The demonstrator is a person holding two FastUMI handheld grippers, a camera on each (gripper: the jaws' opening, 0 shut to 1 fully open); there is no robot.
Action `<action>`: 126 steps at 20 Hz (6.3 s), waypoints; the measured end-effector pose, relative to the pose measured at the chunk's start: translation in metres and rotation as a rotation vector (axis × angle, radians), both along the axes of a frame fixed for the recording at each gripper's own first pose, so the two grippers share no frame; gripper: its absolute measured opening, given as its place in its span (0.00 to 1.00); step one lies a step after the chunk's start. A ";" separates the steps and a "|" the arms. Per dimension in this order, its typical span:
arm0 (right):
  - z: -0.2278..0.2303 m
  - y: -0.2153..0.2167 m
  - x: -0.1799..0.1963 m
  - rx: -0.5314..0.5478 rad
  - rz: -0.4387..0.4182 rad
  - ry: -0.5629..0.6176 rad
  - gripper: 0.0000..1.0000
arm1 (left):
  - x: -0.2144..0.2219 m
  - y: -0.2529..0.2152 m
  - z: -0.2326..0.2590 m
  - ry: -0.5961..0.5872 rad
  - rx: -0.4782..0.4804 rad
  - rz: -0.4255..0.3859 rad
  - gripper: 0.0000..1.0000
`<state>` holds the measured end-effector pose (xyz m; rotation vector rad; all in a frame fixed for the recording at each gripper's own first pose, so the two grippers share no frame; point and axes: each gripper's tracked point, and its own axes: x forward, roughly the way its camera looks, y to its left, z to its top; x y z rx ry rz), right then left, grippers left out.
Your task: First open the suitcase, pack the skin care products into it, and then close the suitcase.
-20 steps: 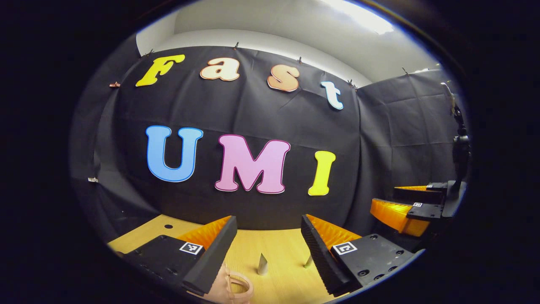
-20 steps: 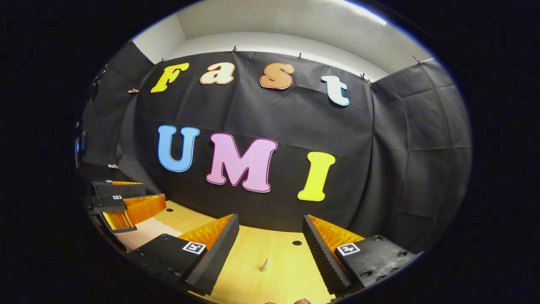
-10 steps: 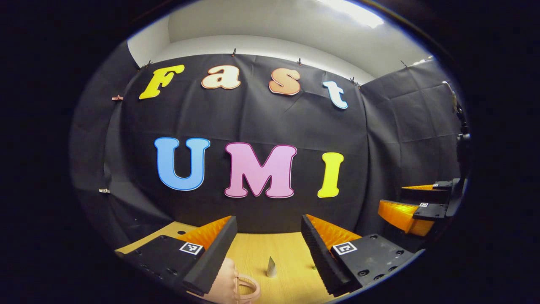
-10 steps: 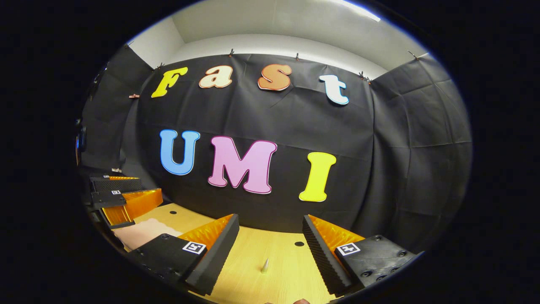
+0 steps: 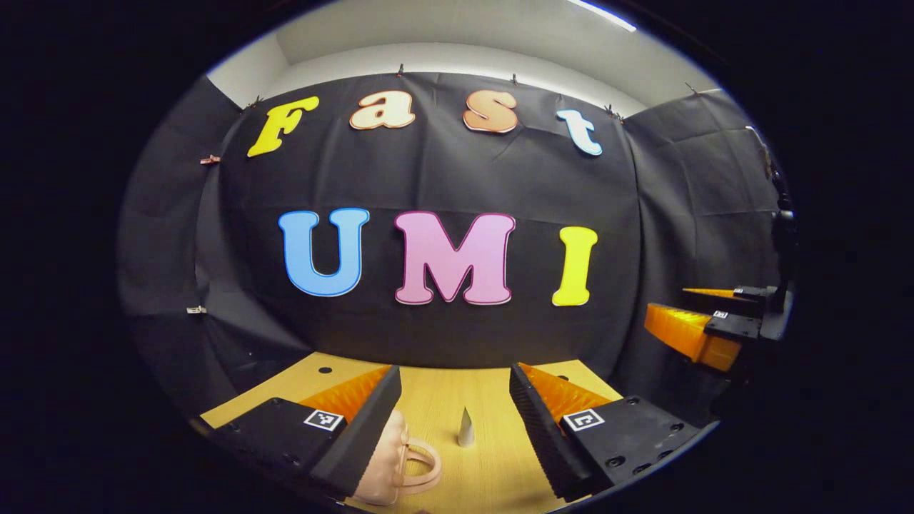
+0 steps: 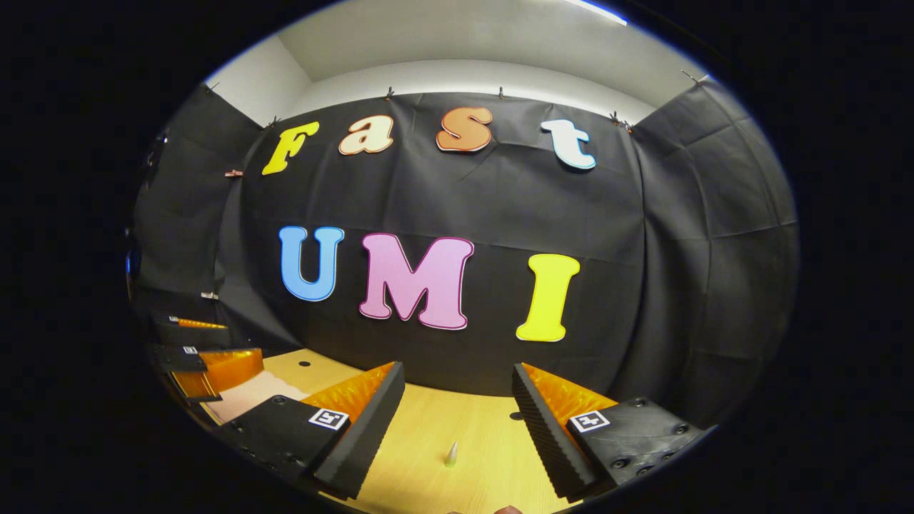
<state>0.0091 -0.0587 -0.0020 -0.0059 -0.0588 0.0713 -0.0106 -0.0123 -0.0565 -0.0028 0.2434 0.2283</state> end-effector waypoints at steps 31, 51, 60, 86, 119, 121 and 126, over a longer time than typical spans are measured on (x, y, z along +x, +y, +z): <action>-0.105 -0.210 -0.046 -0.002 -0.225 0.169 0.96 | 0.023 0.048 -0.354 1.176 -0.385 0.143 0.22; -0.075 -0.043 0.021 -0.008 -0.121 0.126 0.93 | -0.008 0.355 -0.044 0.717 -0.104 0.068 0.08; -0.099 0.047 0.022 -0.074 -0.209 0.301 0.96 | -0.072 0.594 -0.201 0.895 -0.074 0.235 0.08; -0.124 0.035 0.035 0.009 -0.314 0.295 0.96 | 0.039 0.204 -0.063 0.197 -0.059 -0.401 0.97; -0.305 -0.027 0.093 0.165 -0.001 0.662 0.97 | 0.187 0.014 -0.386 0.898 -0.232 -0.133 0.46; -0.328 -0.009 0.103 0.173 0.046 0.720 0.97 | 0.181 -0.004 -0.350 0.862 -0.329 -0.160 0.44; -0.377 0.020 0.142 0.148 0.088 0.794 0.97 | 0.167 -0.003 -0.245 0.715 -0.287 -0.258 0.43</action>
